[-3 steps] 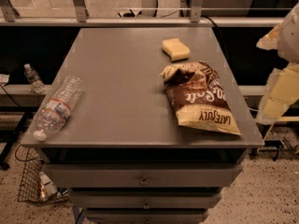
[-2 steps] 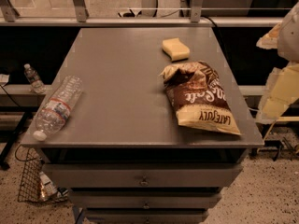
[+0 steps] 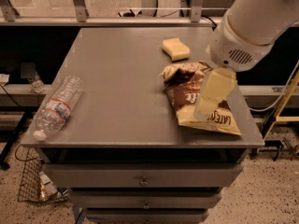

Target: Move brown chip bag near water bottle

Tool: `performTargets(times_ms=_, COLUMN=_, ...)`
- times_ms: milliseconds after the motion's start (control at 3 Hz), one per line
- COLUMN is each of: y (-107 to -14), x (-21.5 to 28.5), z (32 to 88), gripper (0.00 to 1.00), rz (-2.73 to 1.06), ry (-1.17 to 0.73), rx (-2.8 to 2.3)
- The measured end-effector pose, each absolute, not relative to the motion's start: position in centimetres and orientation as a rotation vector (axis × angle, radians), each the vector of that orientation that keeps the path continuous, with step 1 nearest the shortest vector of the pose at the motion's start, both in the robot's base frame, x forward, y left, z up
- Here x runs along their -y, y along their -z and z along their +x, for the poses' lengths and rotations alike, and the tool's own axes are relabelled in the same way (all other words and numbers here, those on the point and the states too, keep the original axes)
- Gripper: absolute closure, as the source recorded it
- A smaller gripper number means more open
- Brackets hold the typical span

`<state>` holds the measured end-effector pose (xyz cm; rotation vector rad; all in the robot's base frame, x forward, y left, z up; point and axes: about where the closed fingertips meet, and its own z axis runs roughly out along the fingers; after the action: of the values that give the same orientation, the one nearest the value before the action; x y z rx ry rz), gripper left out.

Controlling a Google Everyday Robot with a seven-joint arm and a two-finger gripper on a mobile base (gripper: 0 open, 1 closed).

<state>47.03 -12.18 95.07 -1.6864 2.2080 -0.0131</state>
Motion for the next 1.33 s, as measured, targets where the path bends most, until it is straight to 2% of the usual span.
performTargets(times_ms=667, y=-94.9, x=11.7, z=48.1, gripper=0.00, rz=-1.571, ry=-0.036, rx=-2.245)
performTargets(times_ms=1333, y=-94.0, x=11.3, z=54.7, gripper=0.00, rz=-1.243, ry=-0.117, rx=-2.356)
